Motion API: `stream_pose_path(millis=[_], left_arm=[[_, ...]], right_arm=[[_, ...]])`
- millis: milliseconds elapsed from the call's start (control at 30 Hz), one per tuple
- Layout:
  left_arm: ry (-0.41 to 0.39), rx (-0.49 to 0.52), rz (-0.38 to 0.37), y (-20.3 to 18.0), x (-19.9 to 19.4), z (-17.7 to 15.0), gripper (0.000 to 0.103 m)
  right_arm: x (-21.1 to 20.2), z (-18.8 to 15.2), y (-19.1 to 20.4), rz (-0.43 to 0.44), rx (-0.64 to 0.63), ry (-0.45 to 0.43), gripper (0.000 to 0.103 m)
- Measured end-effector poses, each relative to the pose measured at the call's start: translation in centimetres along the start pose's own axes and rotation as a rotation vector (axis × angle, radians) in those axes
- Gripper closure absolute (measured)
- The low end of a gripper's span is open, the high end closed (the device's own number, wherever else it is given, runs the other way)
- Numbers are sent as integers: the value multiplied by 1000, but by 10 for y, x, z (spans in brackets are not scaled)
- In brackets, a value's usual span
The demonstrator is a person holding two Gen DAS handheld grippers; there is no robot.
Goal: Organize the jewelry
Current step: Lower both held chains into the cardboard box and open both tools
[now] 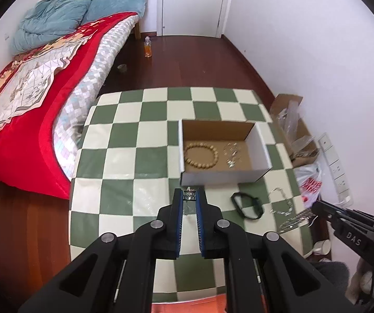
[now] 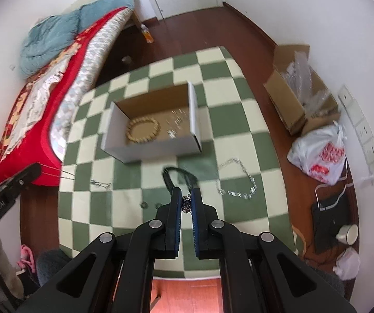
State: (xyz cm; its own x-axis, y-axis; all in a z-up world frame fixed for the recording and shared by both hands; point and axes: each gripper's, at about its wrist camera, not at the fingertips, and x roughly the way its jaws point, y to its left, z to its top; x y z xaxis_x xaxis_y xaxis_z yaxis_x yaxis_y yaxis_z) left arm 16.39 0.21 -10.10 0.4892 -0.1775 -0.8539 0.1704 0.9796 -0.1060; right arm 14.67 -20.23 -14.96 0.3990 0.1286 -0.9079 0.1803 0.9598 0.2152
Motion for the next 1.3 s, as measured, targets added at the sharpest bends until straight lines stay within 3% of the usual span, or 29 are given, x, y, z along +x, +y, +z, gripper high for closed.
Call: stream_pose_path(millis=[300,567,900,1167,1267,1300], left_arm=[[-31,-30,-85,-15,-11,61,96],[5,-20,-94,-16,24,104,96],[170,-52,-93,-3,110,97,96],[233,-86,-91,5,145,90,95],[245,-116,-56,9,151,93,92],[247,-122,-43,11,152,95,86]], right_arm=[[-14,63,33,20,-60,-71,95],[15,113,44,17,-70,-51,101],[99,141,30,-37,-77,72,101],[135,159,27,-57,-82,126,101],[145,167,27,-49,-67,154,100],[146,169,27,-49,-57,158,98]])
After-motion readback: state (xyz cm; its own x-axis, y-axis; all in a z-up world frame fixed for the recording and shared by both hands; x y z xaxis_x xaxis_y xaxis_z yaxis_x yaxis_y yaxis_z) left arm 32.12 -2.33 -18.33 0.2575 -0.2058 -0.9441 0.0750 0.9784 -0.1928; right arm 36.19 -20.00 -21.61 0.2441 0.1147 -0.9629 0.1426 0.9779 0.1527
